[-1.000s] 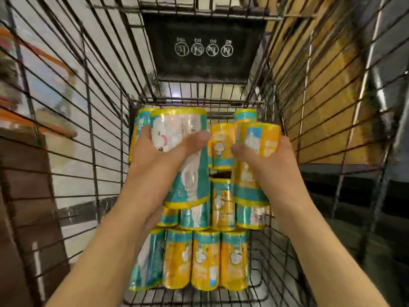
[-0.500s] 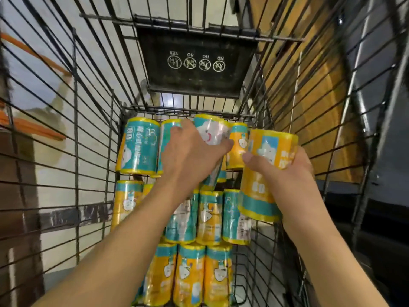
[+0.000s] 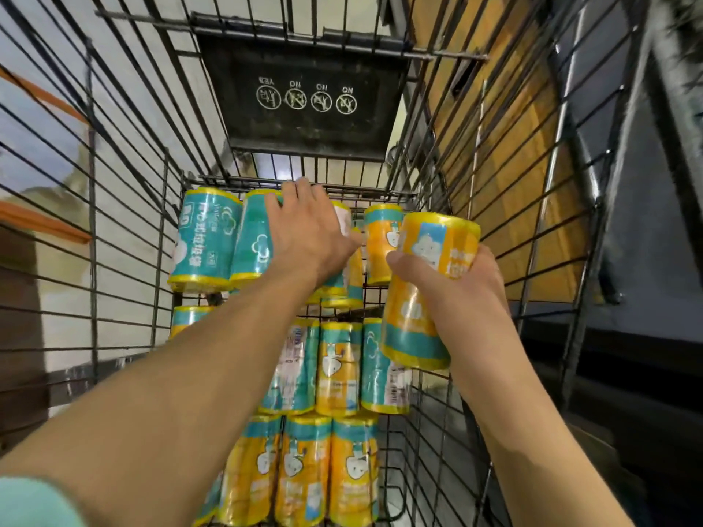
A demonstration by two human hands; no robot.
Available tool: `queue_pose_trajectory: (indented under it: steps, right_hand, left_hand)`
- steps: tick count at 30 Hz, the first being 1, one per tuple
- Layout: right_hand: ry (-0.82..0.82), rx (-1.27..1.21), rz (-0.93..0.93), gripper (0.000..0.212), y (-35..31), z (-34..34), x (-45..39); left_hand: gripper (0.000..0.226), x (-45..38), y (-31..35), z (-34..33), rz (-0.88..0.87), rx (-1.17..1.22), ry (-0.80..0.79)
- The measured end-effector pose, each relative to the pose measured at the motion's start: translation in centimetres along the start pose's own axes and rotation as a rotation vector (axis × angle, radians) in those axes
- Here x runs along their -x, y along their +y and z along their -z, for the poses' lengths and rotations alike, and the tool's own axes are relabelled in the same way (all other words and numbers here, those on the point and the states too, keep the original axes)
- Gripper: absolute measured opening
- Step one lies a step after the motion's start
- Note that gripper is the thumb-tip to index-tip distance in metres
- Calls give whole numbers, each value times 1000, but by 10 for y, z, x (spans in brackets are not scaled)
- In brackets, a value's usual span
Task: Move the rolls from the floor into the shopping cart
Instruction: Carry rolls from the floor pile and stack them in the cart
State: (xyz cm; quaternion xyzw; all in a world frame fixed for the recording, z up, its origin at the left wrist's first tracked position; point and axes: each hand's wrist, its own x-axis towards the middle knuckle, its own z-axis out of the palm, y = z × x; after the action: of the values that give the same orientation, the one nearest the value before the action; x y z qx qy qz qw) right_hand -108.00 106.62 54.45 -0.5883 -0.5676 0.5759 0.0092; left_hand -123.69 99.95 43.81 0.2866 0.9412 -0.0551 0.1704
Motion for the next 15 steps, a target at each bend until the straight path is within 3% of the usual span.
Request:
queue_pose_trajectory:
  steps: [5, 8, 13, 15]
  right_hand:
    - [0, 46, -53, 100, -1, -7, 0]
    - [-9, 51, -70, 95, -2, -9, -2]
    - [-6, 156, -81, 121, -4, -22, -16]
    - [-17, 209, -75, 116, -5, -32, -26]
  left_hand:
    - [93, -2, -21, -2, -28, -4, -114]
    - [92, 3, -26, -3, -73, -32, -102]
    - [83, 8, -35, -2, -147, -1, -56]
    - [77, 10, -40, -1, -167, 54, -33]
